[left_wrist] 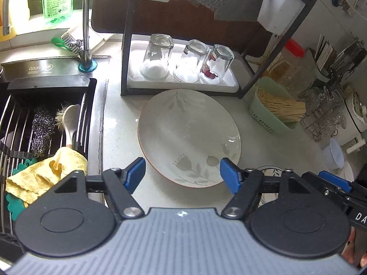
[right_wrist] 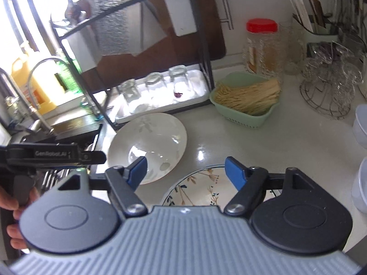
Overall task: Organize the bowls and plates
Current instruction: 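Move both grippers to the white leaf-pattern plate and grasp its rim, then lift the leaf-pattern plate with both grippers and carry it toward the stack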
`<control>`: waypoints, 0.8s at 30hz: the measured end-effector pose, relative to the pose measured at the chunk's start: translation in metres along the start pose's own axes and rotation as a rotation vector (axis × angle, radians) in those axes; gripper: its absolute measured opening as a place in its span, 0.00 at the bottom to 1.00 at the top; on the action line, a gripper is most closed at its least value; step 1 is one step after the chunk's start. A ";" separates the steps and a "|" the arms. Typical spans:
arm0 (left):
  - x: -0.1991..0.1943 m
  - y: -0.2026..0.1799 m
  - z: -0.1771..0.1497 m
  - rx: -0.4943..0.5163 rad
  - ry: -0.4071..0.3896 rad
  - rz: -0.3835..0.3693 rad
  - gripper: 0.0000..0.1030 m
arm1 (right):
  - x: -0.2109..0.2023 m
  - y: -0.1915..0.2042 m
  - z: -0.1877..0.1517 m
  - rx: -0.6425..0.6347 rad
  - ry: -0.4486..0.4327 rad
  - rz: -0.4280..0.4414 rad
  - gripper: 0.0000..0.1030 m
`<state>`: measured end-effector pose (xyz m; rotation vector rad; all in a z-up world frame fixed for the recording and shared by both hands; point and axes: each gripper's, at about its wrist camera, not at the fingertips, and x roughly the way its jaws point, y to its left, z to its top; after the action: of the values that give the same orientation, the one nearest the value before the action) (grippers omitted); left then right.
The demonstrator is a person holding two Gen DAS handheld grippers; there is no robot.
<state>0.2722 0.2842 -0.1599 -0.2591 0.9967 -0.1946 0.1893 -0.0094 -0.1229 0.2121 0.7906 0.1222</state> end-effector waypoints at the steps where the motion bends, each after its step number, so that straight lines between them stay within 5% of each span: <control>1: 0.007 0.004 0.003 0.004 0.008 -0.008 0.74 | 0.006 0.000 0.001 0.014 0.010 -0.011 0.74; 12: 0.066 0.036 0.028 0.008 0.077 -0.101 0.72 | 0.074 0.009 0.015 0.125 0.169 -0.039 0.73; 18: 0.082 0.036 0.038 0.132 0.074 -0.083 0.72 | 0.100 0.016 0.016 0.181 0.218 -0.041 0.56; 24: 0.102 0.055 0.048 0.099 0.110 -0.110 0.60 | 0.116 0.020 0.018 0.194 0.235 -0.073 0.44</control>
<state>0.3698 0.3145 -0.2337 -0.2141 1.0792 -0.3603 0.2822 0.0296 -0.1862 0.3563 1.0447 0.0013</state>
